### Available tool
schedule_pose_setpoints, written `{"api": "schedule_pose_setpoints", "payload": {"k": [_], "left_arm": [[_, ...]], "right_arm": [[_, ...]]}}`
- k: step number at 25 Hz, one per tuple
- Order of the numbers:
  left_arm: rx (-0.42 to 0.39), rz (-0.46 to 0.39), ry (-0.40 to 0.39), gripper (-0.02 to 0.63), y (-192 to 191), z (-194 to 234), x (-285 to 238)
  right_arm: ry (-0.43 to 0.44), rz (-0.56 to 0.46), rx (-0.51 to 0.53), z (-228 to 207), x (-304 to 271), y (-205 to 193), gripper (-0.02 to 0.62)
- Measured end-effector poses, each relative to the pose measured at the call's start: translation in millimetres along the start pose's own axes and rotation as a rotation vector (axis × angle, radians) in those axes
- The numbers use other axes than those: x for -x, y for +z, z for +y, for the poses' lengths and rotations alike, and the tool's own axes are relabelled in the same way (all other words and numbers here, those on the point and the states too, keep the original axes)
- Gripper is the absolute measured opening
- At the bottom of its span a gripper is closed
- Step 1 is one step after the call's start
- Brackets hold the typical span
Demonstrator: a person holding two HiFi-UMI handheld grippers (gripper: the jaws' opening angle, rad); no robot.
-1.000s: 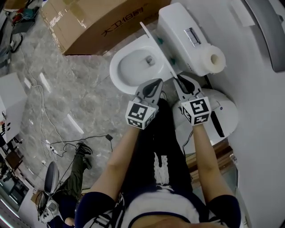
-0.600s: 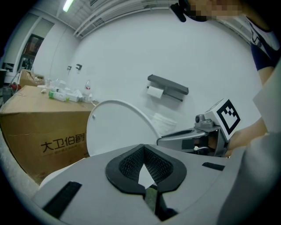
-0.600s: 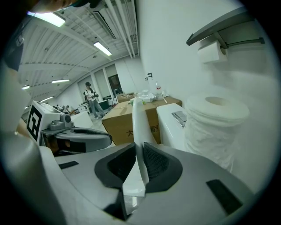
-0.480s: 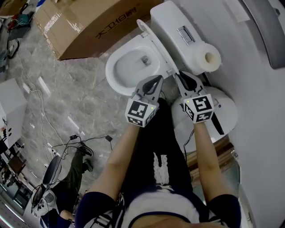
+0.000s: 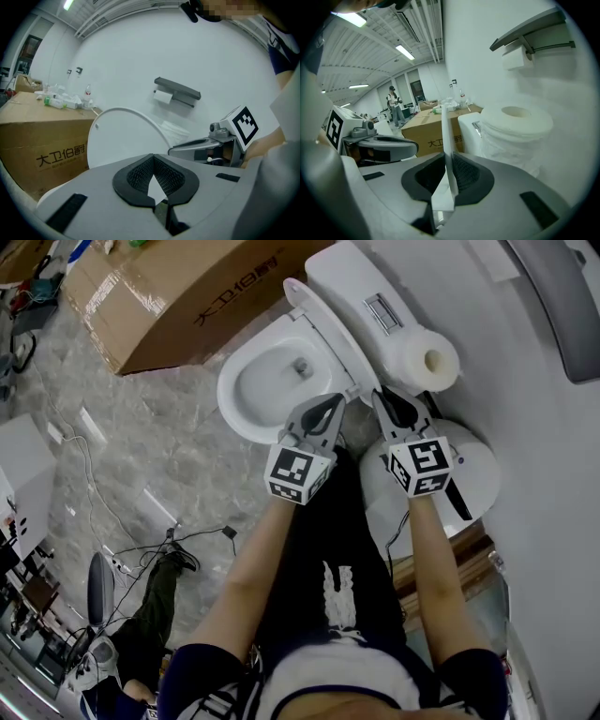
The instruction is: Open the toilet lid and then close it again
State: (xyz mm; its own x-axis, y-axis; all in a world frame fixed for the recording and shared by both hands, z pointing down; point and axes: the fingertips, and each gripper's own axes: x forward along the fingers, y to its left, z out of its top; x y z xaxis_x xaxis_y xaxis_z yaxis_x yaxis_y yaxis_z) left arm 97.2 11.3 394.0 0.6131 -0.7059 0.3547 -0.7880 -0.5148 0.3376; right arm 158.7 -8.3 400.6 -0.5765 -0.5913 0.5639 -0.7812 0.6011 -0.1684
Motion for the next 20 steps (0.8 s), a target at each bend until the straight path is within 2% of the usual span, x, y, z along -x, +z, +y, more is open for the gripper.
{"api": "schedule_pose_setpoints", "payload": {"k": [9, 20], "left_arm": [[-0.016, -0.007, -0.019, 0.006, 6, -3, -17], [-0.021, 0.012, -0.032, 0.006, 4, -4, -26]], "right_arm": [[-0.097, 0.04, 0.094, -14, -1, 0, 0.037], [-0.216, 0.054, 0.109, -31, -1, 2, 0.034]]}}
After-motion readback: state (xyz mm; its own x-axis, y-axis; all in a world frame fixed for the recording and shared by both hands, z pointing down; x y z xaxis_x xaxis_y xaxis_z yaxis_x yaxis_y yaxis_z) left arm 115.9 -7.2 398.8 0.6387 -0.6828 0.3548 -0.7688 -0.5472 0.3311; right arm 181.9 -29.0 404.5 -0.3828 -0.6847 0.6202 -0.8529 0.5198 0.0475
